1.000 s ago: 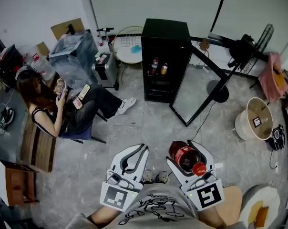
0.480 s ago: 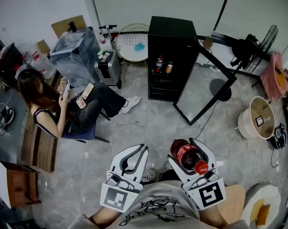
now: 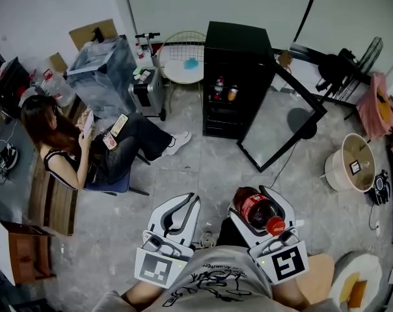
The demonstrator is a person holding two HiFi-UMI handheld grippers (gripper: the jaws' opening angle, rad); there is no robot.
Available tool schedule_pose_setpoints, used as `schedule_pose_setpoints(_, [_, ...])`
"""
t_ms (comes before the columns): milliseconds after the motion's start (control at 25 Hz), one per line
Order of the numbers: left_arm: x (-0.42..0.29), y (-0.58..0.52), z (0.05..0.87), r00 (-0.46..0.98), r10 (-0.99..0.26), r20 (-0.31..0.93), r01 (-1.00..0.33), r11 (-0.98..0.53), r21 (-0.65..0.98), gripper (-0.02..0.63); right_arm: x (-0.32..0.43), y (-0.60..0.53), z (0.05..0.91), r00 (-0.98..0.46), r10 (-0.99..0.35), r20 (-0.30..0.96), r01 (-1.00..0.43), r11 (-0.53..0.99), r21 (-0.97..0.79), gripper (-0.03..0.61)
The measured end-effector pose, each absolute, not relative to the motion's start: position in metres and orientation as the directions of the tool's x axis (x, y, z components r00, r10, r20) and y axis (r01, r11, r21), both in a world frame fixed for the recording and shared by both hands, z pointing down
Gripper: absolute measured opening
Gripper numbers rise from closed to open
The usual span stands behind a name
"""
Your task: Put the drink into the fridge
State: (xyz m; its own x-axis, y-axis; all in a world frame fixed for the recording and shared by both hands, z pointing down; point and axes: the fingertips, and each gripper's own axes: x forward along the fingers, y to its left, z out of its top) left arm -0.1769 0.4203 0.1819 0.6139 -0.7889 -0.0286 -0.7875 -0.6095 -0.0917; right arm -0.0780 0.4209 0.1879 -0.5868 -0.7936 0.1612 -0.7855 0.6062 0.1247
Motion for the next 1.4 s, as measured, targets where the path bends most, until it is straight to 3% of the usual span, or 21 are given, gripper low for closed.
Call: schedule_pose_setpoints(1400, [-0.041,0.216,0.170,0.620,-0.784,-0.019,-0.779,-0.614,-0.126,0.041,0.044,0.218,0.186,-0.600,-0.787,0.142,-0.785,0.613,0.082,0.314])
